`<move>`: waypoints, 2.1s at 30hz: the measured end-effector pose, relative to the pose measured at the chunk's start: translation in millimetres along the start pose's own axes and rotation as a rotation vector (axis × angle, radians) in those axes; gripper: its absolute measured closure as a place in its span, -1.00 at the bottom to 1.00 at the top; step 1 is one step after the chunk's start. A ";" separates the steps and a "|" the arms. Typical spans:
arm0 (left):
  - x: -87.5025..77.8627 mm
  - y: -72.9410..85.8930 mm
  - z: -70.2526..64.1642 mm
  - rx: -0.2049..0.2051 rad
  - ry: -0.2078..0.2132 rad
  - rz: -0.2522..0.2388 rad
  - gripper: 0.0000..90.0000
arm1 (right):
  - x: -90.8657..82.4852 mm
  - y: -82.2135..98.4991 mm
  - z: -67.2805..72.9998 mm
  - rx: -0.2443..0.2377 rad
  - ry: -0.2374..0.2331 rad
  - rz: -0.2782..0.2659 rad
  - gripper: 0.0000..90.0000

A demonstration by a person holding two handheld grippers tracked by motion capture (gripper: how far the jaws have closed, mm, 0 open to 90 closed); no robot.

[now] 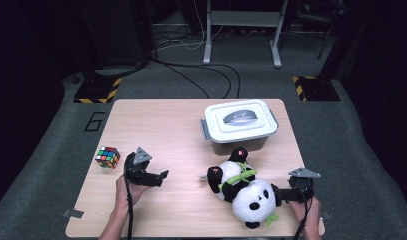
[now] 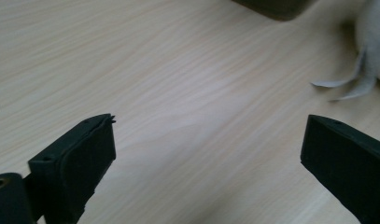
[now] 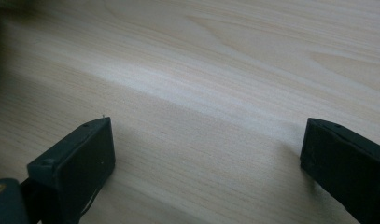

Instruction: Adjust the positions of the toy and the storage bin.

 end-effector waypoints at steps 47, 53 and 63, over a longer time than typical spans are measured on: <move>54.3 -13.2 -132.2 0.226 0.317 -0.008 1.00 | -0.8 0.2 -1.3 -0.005 0.005 0.001 -0.92; 44.7 -1.3 -124.7 0.164 0.315 -0.017 1.00 | -0.9 0.2 -1.4 -0.004 0.006 0.000 -0.92; 27.8 12.5 -97.6 0.066 0.282 -0.044 1.00 | -0.8 0.1 -1.4 -0.002 0.009 -0.001 -0.92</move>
Point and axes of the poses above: each handheld gripper's, and its own axes: x roughly forward along the jaws, y roughly out of its underside, z roughly to its left, the point moved 7 cm from there along x, roughly forward along the jaws, and after that the axes turned 10 degrees about -y, right-handed, at the moved point
